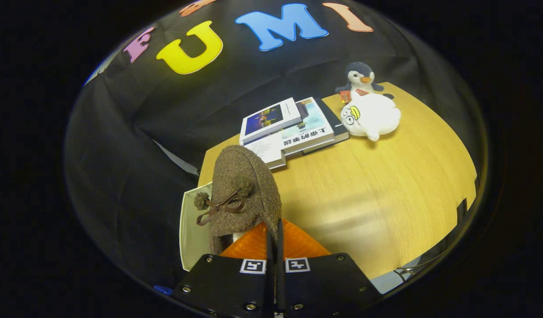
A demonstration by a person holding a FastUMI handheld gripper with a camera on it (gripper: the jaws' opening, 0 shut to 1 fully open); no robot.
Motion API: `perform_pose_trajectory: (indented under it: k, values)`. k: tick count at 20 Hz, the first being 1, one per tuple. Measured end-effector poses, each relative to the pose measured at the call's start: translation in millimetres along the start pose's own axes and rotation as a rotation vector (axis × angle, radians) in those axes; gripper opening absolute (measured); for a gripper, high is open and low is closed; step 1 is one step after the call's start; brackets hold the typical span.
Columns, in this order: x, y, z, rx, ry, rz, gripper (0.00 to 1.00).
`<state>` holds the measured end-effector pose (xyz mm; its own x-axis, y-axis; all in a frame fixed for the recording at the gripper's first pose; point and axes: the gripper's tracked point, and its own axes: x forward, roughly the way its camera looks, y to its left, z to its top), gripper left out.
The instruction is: Open the storage box then place both shoes into the box .Put the left shoe in first, then the right shoe, with the right side of both shoes facing outward in a uniform manner.
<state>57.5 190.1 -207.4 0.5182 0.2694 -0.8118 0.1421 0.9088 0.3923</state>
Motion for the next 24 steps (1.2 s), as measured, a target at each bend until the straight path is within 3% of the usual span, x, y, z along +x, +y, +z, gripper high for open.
perform_pose_trajectory:
  k: [11,24]
  values:
    - [34,64,-28,-0.027,0.033,0.046,0.02]
    - [60,89,-50,-0.062,0.06,0.03,0.02]
